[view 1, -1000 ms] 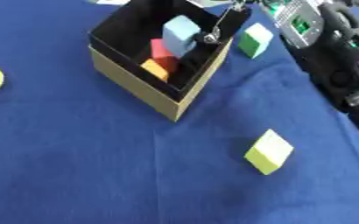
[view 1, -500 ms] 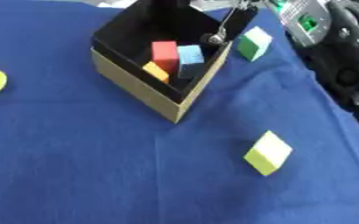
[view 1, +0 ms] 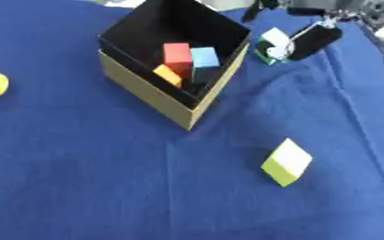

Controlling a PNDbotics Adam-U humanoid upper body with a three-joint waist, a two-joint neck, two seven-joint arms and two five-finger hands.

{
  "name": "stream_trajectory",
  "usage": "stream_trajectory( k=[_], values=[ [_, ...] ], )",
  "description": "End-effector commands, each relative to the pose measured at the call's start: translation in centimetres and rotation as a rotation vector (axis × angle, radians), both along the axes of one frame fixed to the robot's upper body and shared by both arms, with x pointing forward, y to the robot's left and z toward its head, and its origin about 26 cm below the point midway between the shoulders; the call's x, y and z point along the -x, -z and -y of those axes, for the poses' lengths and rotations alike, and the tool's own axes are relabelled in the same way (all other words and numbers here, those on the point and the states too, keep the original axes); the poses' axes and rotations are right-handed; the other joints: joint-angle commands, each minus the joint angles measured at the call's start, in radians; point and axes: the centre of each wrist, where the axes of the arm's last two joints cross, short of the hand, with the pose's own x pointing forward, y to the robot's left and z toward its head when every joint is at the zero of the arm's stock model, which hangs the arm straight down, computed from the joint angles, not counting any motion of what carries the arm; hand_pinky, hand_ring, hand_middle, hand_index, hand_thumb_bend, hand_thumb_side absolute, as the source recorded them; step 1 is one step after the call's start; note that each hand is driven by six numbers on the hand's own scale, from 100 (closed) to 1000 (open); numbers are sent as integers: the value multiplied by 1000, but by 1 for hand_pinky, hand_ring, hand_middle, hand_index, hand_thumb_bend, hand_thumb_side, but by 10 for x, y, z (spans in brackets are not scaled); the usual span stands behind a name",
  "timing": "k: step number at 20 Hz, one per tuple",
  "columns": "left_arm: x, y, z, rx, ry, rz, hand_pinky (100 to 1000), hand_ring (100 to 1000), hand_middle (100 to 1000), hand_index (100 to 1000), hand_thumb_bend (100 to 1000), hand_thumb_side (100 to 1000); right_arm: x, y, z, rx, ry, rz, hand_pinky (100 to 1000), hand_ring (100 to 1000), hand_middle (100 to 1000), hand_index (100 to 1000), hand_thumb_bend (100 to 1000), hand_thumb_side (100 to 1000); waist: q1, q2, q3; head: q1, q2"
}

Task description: Pick up objects on the table and place them in the box.

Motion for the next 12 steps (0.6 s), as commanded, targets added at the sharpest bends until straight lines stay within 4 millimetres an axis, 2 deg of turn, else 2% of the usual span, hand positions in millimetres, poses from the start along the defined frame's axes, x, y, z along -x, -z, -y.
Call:
stream_trajectory(
  k=[1,7,12],
  values=[
    [3,-11,-2,-25,-8,39,814,853,835,897,274,730,35,-13,-2,35,-61,72,878,900,806,879,173,349,10,-19,-2,4,1],
    [2,-12,-1,-22,-2,43,814,853,835,897,274,729,37,34,20,146,-131,-22,880,913,827,899,242,341,21,-16,-5,10,2],
    [3,-11,-2,-19,-5,42,813,853,835,897,275,729,39,60,31,175,-120,-43,886,929,853,915,277,323,24,-16,-6,15,2]
  ],
)
